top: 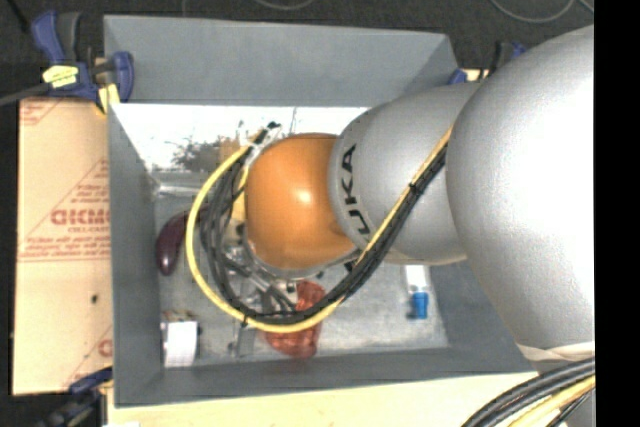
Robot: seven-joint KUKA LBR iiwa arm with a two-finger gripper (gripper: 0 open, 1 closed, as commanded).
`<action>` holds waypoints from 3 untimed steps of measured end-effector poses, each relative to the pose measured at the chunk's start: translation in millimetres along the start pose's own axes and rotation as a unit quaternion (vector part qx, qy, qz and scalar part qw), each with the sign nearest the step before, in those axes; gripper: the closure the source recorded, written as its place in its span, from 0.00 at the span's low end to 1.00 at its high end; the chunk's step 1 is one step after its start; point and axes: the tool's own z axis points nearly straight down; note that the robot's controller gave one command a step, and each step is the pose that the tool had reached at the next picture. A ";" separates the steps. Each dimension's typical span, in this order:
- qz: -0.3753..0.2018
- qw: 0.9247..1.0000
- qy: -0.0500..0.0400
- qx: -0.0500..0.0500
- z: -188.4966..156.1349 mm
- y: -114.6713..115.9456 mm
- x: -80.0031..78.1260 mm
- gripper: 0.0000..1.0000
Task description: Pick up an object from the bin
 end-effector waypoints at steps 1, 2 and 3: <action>0.002 1.000 -0.003 -0.001 -4.4 -0.7 -1.6 0.00; -0.029 1.000 -0.004 -0.002 7.9 -32.5 -6.7 0.00; -0.103 0.995 -0.003 0.001 27.2 -64.9 -3.8 0.00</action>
Offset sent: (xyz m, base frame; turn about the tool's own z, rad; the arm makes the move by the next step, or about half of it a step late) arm 0.0197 -0.1229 -0.0413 -0.1813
